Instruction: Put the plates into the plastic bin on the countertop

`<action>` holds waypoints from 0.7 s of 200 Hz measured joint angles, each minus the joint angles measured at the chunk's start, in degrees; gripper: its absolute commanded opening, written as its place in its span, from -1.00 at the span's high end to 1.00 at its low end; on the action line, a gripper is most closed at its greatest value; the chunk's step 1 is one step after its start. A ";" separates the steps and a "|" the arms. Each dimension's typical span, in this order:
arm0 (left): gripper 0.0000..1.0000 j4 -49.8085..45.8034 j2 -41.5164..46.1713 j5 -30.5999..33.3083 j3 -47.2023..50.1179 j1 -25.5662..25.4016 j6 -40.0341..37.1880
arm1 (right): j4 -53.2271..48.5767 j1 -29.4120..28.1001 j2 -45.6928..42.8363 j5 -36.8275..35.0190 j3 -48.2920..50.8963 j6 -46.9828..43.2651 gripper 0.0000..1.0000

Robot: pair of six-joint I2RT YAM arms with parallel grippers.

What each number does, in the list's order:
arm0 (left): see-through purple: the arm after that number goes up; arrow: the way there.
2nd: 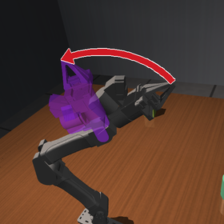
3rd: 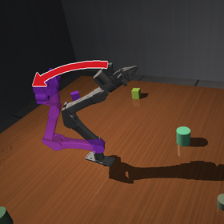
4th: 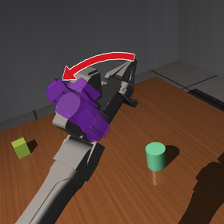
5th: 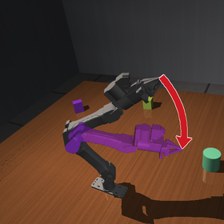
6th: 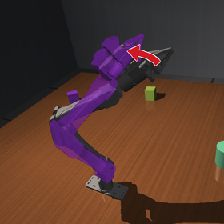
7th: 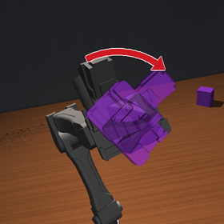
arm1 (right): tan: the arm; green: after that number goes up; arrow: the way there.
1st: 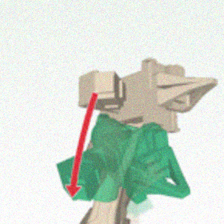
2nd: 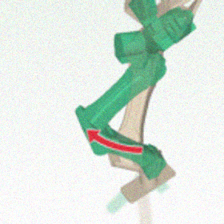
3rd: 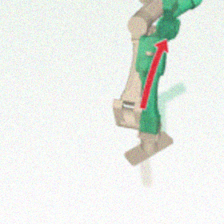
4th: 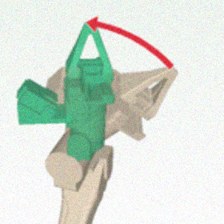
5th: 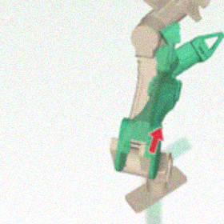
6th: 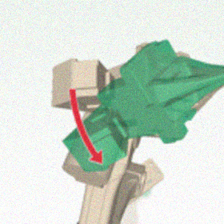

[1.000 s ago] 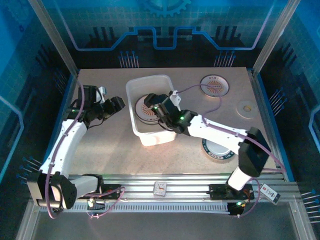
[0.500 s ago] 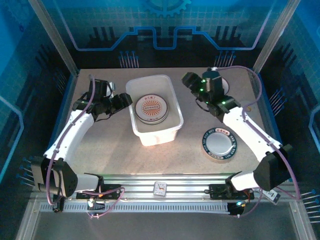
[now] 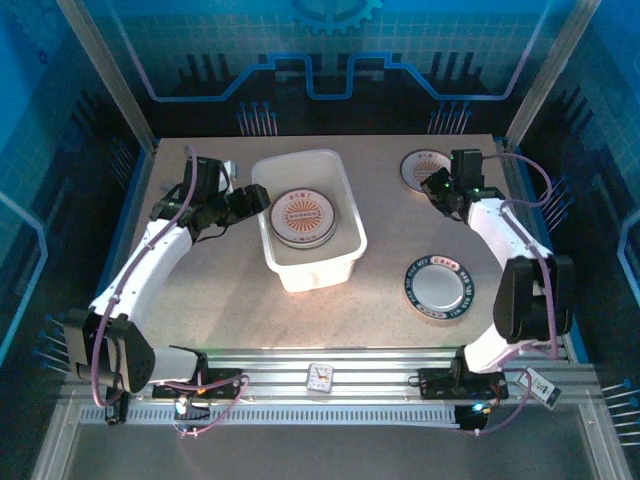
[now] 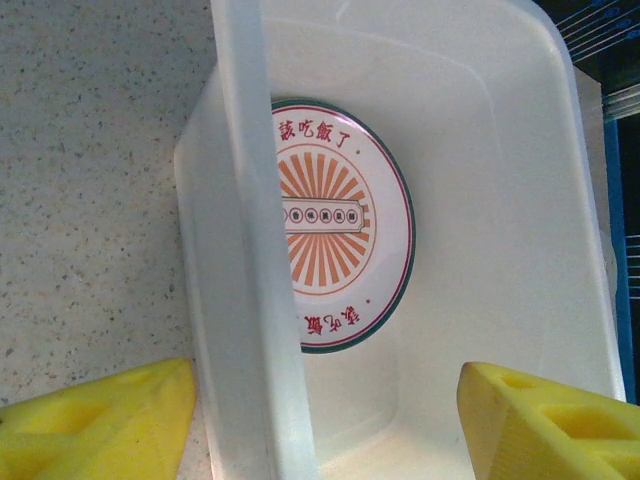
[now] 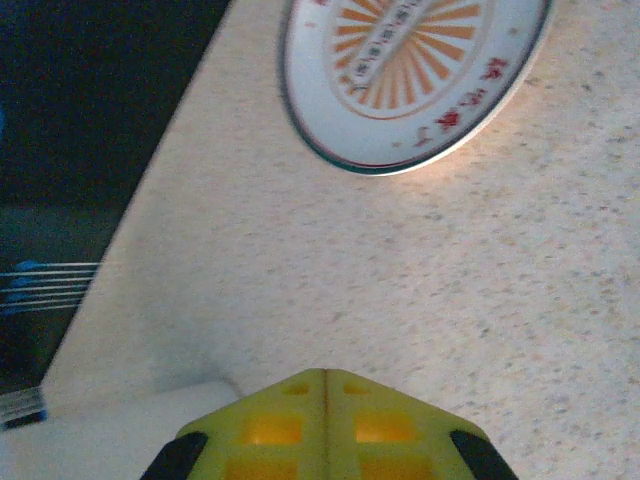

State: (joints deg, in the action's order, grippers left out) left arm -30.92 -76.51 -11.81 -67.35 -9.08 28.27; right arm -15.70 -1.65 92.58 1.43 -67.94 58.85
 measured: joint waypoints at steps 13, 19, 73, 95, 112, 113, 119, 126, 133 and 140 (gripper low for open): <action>-0.42 0.20 -0.22 0.00 -0.02 0.00 -0.70 | 0.22 0.35 2.69 -0.68 -0.28 -0.20 0.79; -0.42 0.37 -0.44 0.00 -0.02 0.00 -1.09 | 0.20 0.46 4.02 -0.96 -0.72 -0.35 0.82; -0.42 0.37 -4.44 0.04 -0.50 0.00 -2.93 | 1.05 3.04 14.53 -2.32 -6.40 0.63 0.63; -0.43 0.37 -4.76 0.07 -0.81 0.00 -3.15 | 0.55 3.98 17.97 -2.93 -9.81 0.87 0.59; -0.43 0.37 -5.44 0.09 -1.53 0.02 -3.21 | 0.55 4.52 19.91 -2.97 -11.96 1.11 0.53; -0.42 0.37 -5.49 0.09 -1.57 0.02 -3.21 | 0.55 4.55 19.98 -2.97 -12.04 1.09 0.53; -0.42 0.37 -5.79 0.11 -1.84 0.02 -3.23 | 0.52 4.74 20.59 -2.93 -12.68 1.27 0.51; -0.42 0.39 -6.21 0.24 -2.12 0.02 -3.28 | 0.48 4.94 21.31 -2.99 -13.42 1.36 0.51; -0.42 0.35 -6.71 0.26 -2.40 0.02 -3.32 | 0.22 5.14 22.16 -2.97 -14.32 1.44 0.51; -0.42 0.31 -7.17 0.33 -2.69 0.02 -3.34 | -0.09 5.27 22.97 -3.08 -15.15 1.55 0.50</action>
State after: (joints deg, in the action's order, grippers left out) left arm -30.61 -83.68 -11.49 -70.04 -9.06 24.93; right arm -15.79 3.62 115.55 -1.65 -83.09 60.40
